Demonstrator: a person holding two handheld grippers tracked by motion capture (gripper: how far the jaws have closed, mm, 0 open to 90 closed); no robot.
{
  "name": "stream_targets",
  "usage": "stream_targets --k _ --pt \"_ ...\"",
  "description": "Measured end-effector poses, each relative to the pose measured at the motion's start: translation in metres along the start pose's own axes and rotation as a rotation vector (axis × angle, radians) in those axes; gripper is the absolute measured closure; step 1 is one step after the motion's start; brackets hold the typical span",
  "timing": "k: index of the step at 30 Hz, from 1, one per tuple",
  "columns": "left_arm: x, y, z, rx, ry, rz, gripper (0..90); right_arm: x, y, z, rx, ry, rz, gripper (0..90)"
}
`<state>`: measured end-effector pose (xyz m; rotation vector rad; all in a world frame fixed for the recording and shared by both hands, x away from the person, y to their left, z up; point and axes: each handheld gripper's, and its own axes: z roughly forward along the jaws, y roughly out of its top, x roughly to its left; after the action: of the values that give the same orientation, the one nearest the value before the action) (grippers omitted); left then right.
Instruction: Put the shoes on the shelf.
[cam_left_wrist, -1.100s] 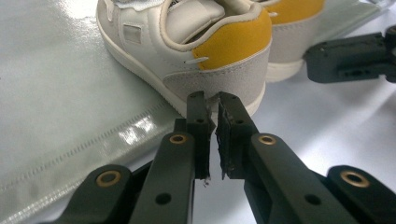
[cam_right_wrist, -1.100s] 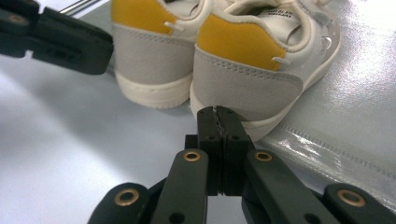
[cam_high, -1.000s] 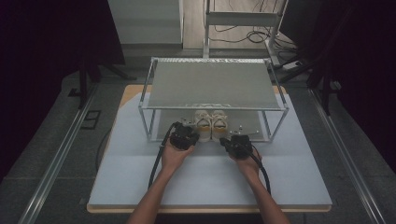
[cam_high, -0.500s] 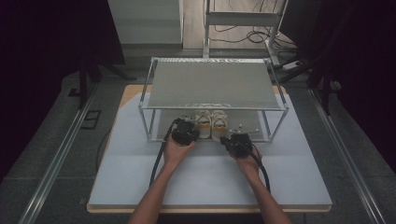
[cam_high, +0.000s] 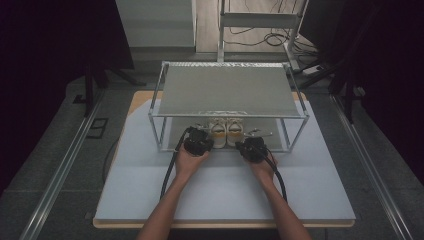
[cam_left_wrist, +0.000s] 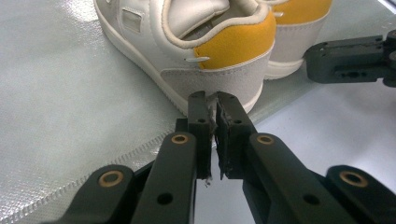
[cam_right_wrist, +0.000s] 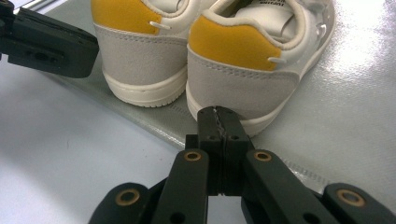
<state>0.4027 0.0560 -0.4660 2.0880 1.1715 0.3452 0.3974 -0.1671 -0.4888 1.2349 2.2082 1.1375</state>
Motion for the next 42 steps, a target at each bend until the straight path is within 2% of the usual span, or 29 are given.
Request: stream_targets --k 4,6,7,9,10,11,12,13,14,15,16,17,18,21,23,24,26,27,29,30,31,34,36,38,42 --pt "0.001 0.003 0.003 0.018 0.011 -0.014 82.3 0.0 -0.001 0.0 0.007 -0.004 -0.009 87.9" --pt "-0.004 0.006 0.006 0.019 0.023 -0.066 82.3 0.0 -0.001 0.0 0.01 -0.006 -0.01 87.9" --pt "-0.004 0.007 0.008 0.017 0.009 -0.068 82.4 0.0 -0.002 0.0 0.012 -0.007 -0.01 87.9" --pt "-0.005 0.009 0.009 0.024 0.021 -0.074 82.4 -0.001 -0.002 0.0 0.015 -0.006 -0.004 87.9" --pt "-0.004 0.009 0.009 0.027 0.025 -0.056 82.4 -0.001 -0.002 0.0 0.013 -0.005 -0.002 87.9" --pt "-0.005 0.009 0.011 0.019 0.033 -0.077 82.4 -0.001 -0.002 0.0 0.014 -0.003 0.001 87.9" --pt "-0.002 0.01 0.011 0.015 0.035 -0.029 82.4 -0.001 -0.002 0.0 0.014 -0.003 0.002 87.9" --pt "-0.005 0.009 0.01 0.021 0.031 -0.068 82.4 -0.001 -0.003 0.0 0.014 -0.002 -0.001 87.8" --pt "-0.005 0.009 0.01 0.021 0.031 -0.068 82.5 -0.002 -0.003 0.0 0.013 -0.003 -0.001 87.6" --pt "-0.003 0.008 0.01 0.02 0.019 -0.021 83.1 -0.001 -0.004 -0.001 0.013 -0.002 0.0 87.2" --pt "-0.004 0.006 0.008 0.012 0.019 -0.046 83.0 -0.001 -0.004 -0.002 0.014 -0.003 0.005 86.9" --pt "-0.004 0.005 0.006 0.012 0.02 -0.051 82.7 0.0 -0.005 -0.003 0.012 0.001 0.002 86.9" --pt "-0.002 0.004 0.003 0.006 0.015 -0.011 82.4 0.0 -0.006 -0.005 0.008 0.004 0.002 86.6" --pt "-0.004 0.0 -0.002 -0.012 -0.003 0.007 81.6 0.001 -0.007 -0.01 -0.006 0.017 0.002 84.0" --pt "-0.009 -0.009 -0.012 -0.02 -0.02 0.036 78.0 0.003 -0.011 -0.019 -0.025 0.034 -0.011 79.0" --pt "-0.015 -0.014 -0.016 -0.029 -0.019 -0.013 75.2 0.004 -0.012 -0.022 -0.029 0.039 -0.02 76.5" --pt "-0.016 -0.025 -0.025 -0.049 -0.008 0.001 69.2 0.005 -0.015 -0.03 -0.039 0.053 -0.031 71.0" --pt "-0.016 -0.025 -0.025 -0.049 -0.008 0.001 65.9 0.005 -0.015 -0.03 -0.039 0.053 -0.031 71.0" --pt "-0.015 -0.037 -0.034 -0.057 -0.02 -0.004 62.2 0.005 -0.02 -0.042 -0.046 0.072 -0.033 65.2" --pt "-0.016 -0.041 -0.037 -0.058 -0.02 -0.024 59.4 0.006 -0.021 -0.046 -0.049 0.076 -0.035 63.2" --pt "-0.016 -0.041 -0.037 -0.058 -0.02 -0.024 56.7 0.006 -0.023 -0.05 -0.049 0.079 -0.035 61.4" --pt "-0.013 -0.056 -0.051 -0.059 -0.037 -0.017 50.4 0.005 -0.03 -0.061 -0.051 0.095 -0.031 56.8" --pt "-0.011 -0.065 -0.058 -0.069 -0.047 -0.028 48.6 0.003 -0.035 -0.068 -0.051 0.099 -0.026 54.8" --pt "-0.01 -0.069 -0.061 -0.072 -0.047 -0.027 46.5 0.003 -0.037 -0.071 -0.047 0.099 -0.026 53.1" --pt "-0.003 -0.088 -0.076 -0.061 -0.023 -0.042 42.2 -0.007 -0.05 -0.089 -0.039 0.084 -0.016 47.0"
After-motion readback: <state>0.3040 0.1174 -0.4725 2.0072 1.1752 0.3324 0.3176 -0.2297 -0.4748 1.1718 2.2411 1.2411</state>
